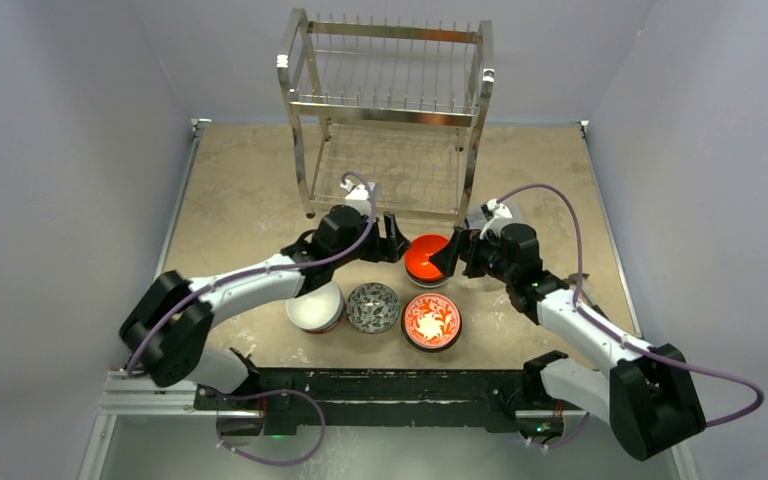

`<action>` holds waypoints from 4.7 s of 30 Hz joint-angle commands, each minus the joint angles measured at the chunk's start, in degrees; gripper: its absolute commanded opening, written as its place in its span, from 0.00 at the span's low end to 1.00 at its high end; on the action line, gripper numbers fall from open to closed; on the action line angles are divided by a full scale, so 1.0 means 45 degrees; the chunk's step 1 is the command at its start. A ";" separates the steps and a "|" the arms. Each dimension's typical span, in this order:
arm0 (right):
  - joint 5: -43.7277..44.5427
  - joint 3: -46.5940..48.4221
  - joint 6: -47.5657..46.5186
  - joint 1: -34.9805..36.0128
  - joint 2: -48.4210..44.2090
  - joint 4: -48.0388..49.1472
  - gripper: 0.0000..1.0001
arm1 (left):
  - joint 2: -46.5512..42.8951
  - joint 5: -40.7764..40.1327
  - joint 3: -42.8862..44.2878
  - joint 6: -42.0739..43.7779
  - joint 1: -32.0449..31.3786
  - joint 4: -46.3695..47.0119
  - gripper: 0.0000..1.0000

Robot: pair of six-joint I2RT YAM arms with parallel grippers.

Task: Load the bowls into the dish rack
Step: Adjust the bowl at the center of the board, then adjust the dish rack at the center of the board.

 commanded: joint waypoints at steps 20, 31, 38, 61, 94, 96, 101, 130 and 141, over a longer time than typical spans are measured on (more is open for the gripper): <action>-0.1339 -0.0738 0.1183 -0.3093 -0.0622 0.1560 0.72 | -0.7215 -0.6642 -0.2751 -0.0547 -0.0020 -0.2679 0.99; -0.0142 0.0704 0.0233 -0.3083 0.3127 0.1634 0.00 | -0.7235 -0.7260 -0.2825 -0.1341 -0.0004 -0.3513 0.99; 0.4006 0.2007 0.0161 -0.3077 0.3931 0.0244 0.00 | -0.6707 -0.7922 -0.2577 -0.2171 0.0035 -0.4164 0.99; -0.0037 0.2021 -0.1492 -0.3064 0.2411 0.2055 0.18 | -0.3792 -0.4845 -0.1102 0.3091 0.3687 -0.2698 0.99; 0.0538 0.5317 -0.2513 -0.1135 0.5017 0.2536 0.46 | 0.1363 -0.4082 0.1122 0.5077 0.5791 0.2208 0.44; 0.0501 0.5366 -0.2582 -0.1045 0.4947 0.2348 0.34 | 0.1068 -0.4013 0.0952 0.5160 0.5793 0.1928 0.32; -0.0144 0.5063 -0.2552 -0.0880 0.4388 0.2052 0.07 | -0.0251 -0.3422 0.0052 0.5375 0.5796 0.1527 0.03; -0.0199 0.2676 -0.1936 -0.0561 -0.0063 -0.0436 0.76 | -0.6140 -0.4831 -0.3225 0.2686 0.5786 -0.1600 0.48; -0.0772 0.2228 -0.1913 -0.0564 -0.1158 -0.2302 0.81 | -0.8239 -0.5126 -0.3319 0.1523 0.5794 -0.3925 0.98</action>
